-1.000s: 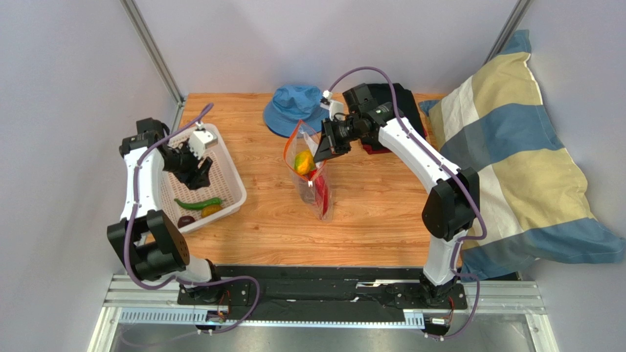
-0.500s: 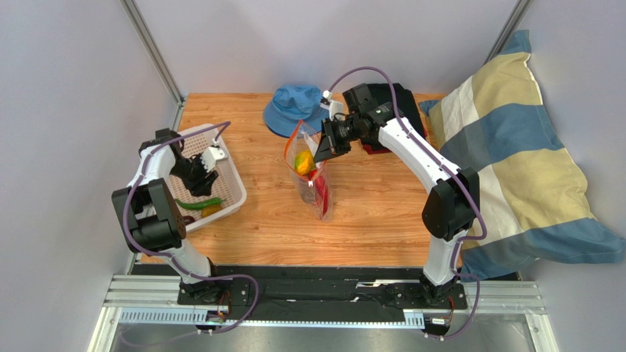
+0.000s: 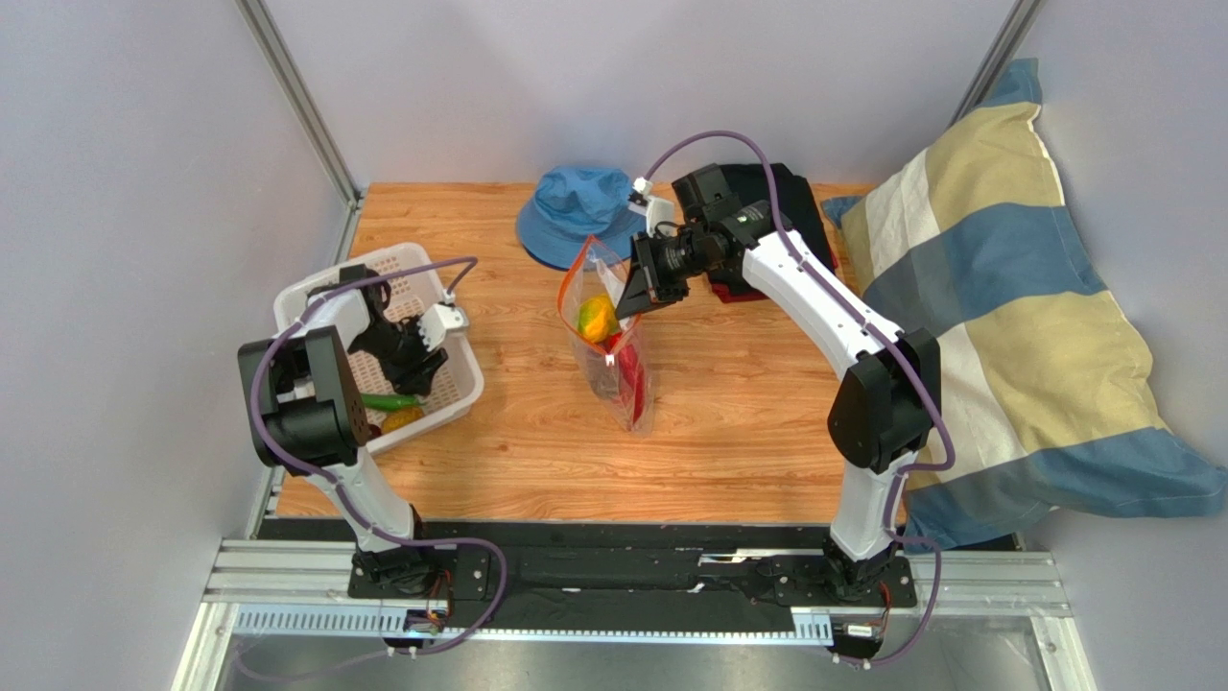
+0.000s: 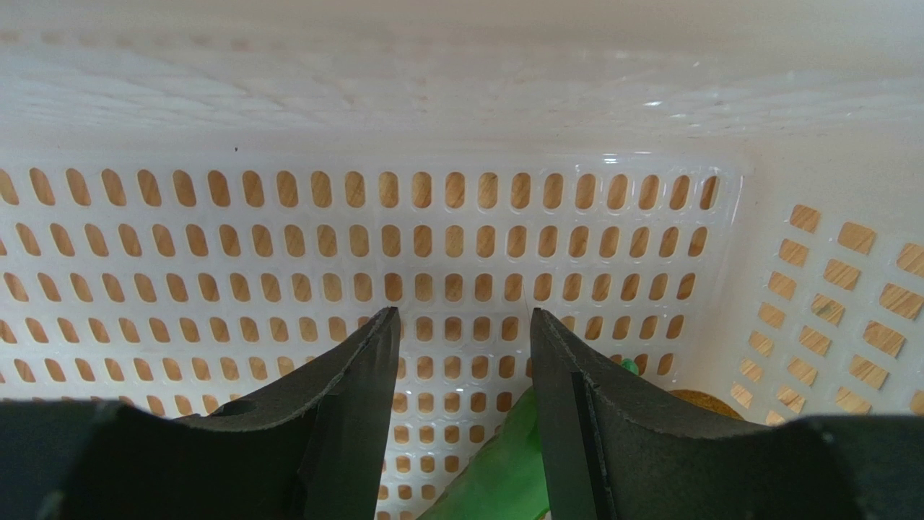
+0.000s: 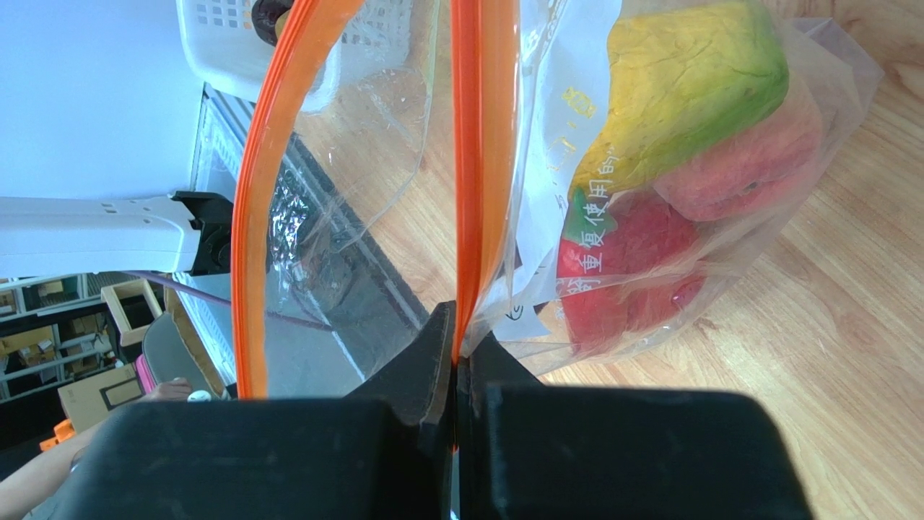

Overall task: Place the food in the zip-top bag and seal the zipper
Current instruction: Pick up the fake vegetable from the bin, then place the fake vegetable in the zipper food storage bag.

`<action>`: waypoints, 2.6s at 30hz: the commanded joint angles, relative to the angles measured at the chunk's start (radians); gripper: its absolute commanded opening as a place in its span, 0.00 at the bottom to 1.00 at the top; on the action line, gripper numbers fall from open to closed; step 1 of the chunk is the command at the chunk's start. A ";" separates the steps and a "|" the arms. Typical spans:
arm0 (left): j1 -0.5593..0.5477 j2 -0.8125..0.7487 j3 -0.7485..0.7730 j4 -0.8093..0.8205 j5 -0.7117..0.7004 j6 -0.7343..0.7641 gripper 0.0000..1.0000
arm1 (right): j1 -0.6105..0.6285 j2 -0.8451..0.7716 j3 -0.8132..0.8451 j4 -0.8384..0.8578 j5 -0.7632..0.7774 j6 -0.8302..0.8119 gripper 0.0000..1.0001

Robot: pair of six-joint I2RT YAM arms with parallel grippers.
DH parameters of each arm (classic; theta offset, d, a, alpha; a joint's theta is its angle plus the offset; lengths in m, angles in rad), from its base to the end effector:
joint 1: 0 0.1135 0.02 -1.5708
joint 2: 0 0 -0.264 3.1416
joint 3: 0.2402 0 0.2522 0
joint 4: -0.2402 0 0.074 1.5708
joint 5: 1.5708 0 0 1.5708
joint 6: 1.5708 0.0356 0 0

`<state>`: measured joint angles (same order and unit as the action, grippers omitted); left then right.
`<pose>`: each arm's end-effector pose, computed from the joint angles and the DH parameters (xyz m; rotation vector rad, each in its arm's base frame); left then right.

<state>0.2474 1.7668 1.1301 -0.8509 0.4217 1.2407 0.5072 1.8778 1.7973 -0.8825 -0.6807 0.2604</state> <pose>0.3069 0.0625 0.1689 1.3433 2.4267 -0.3586 0.3447 0.2172 0.3218 -0.6055 2.5401 1.1570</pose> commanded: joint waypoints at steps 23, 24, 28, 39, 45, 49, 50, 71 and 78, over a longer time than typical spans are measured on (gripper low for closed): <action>0.135 -0.010 0.146 -0.275 -0.046 0.422 0.75 | -0.004 0.007 0.040 0.001 0.001 -0.009 0.00; 0.130 -0.006 0.136 -0.260 -0.047 0.425 0.75 | -0.004 0.007 0.039 0.001 0.001 -0.010 0.00; 0.105 0.022 0.079 -0.209 -0.083 0.431 0.73 | -0.004 0.014 0.039 -0.003 -0.003 -0.012 0.00; 0.098 -0.010 0.170 -0.195 0.003 0.315 0.33 | -0.004 0.020 0.054 -0.006 -0.005 -0.012 0.00; 0.093 -0.084 0.445 -0.339 0.227 0.065 0.11 | -0.003 0.011 0.053 -0.004 -0.003 -0.012 0.00; 0.044 -0.136 0.592 -0.341 0.351 -0.197 0.07 | -0.004 0.007 0.043 0.000 -0.002 -0.007 0.00; 0.006 -0.165 0.637 -0.317 0.400 -0.365 0.07 | -0.006 0.007 0.042 0.001 -0.002 -0.007 0.00; -0.680 -0.449 0.167 0.774 -0.124 -2.125 0.00 | -0.006 -0.009 0.048 0.033 -0.011 0.013 0.00; -0.746 -0.449 0.022 0.805 -0.130 -2.206 0.02 | -0.007 -0.026 0.034 0.040 -0.010 0.014 0.00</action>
<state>-0.4595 1.3224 1.1820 -0.0917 0.3244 -0.8635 0.5068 1.8973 1.8099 -0.8776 -0.6819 0.2657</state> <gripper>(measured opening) 0.411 0.009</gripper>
